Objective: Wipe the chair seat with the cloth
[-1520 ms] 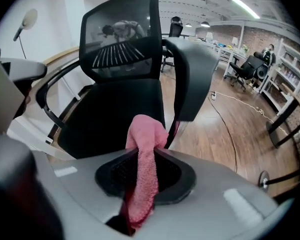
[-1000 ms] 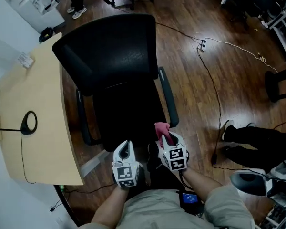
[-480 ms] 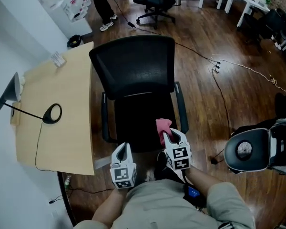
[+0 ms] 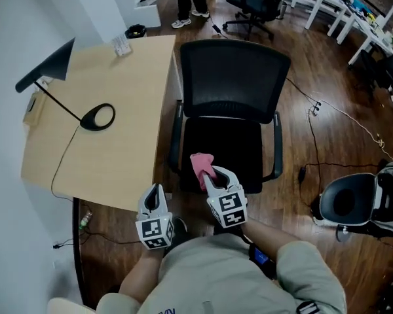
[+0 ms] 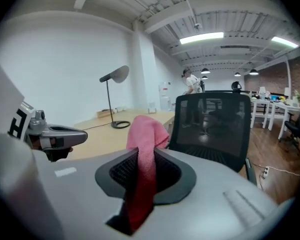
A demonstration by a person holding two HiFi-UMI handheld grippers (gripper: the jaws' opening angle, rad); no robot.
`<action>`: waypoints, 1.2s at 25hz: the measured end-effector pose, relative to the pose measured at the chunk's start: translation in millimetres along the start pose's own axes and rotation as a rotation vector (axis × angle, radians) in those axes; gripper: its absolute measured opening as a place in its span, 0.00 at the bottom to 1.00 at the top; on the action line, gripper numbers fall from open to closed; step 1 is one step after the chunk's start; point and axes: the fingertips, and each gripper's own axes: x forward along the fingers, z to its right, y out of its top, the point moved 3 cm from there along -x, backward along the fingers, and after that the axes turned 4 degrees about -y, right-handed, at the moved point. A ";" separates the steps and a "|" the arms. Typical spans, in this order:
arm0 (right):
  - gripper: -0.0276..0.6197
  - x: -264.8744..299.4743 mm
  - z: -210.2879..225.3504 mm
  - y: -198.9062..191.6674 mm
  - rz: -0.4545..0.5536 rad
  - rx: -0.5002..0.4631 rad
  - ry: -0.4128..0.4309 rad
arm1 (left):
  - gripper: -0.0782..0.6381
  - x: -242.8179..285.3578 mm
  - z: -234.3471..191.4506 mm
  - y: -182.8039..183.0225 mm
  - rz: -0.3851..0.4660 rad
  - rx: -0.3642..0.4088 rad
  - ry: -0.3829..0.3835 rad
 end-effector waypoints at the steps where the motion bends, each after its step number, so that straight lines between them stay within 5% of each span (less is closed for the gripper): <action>1: 0.14 8.2 -22.4 6.6 0.003 -0.021 0.026 | 0.12 -9.3 -19.6 -1.9 0.008 -0.014 0.024; 8: 0.14 80.5 -173.5 22.8 -0.025 -0.031 0.110 | 0.12 -70.2 -145.8 -34.3 -0.002 -0.069 0.126; 14: 0.14 136.0 -253.8 10.6 -0.105 0.054 0.064 | 0.12 -95.8 -214.3 -48.9 -0.012 -0.063 0.157; 23: 0.14 190.0 -268.4 -44.3 -0.263 0.168 -0.110 | 0.12 -109.9 -243.4 -62.8 -0.015 -0.076 0.151; 30: 0.15 217.0 -265.1 -67.2 -0.382 0.192 -0.099 | 0.12 -107.0 -238.4 -71.4 -0.039 -0.080 0.117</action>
